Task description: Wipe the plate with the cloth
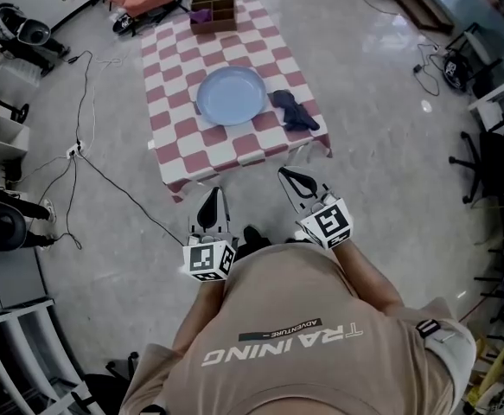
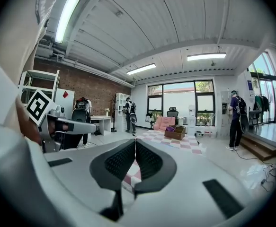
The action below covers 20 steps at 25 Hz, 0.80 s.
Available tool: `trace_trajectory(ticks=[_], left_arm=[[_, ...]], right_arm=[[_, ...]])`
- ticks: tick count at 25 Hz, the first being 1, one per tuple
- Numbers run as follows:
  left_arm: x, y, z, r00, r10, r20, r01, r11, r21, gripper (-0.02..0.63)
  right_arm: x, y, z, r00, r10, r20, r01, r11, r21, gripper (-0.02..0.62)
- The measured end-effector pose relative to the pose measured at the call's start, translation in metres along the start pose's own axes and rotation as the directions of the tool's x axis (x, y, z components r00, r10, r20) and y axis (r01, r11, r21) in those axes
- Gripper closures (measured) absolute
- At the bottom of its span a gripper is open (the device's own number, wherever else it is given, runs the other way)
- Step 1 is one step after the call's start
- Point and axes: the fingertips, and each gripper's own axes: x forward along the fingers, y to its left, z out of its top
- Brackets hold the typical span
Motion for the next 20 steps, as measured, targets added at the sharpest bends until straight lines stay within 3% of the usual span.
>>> trace_trajectory(ticks=[4,10,20], left_arm=[[0.019,0.014,0.003,0.998,-0.065,-0.015,0.066,0.996,0.061,0.591],[0.043,0.041,0.003,0.991,-0.128,-0.039,0.13,0.991,0.045,0.591],[0.081,0.068,0.005,0.989,-0.134,-0.068,0.135,0.991,-0.001,0.591]], right_arm=[[0.028,-0.001,0.006,0.999,-0.036,0.01,0.036,0.999,0.004,0.577],[0.057,0.0,0.006,0.997,-0.082,-0.011,0.082,0.996,0.016,0.577],[0.097,-0.02,0.013,0.997,-0.072,-0.02,0.073,0.997,0.026,0.577]])
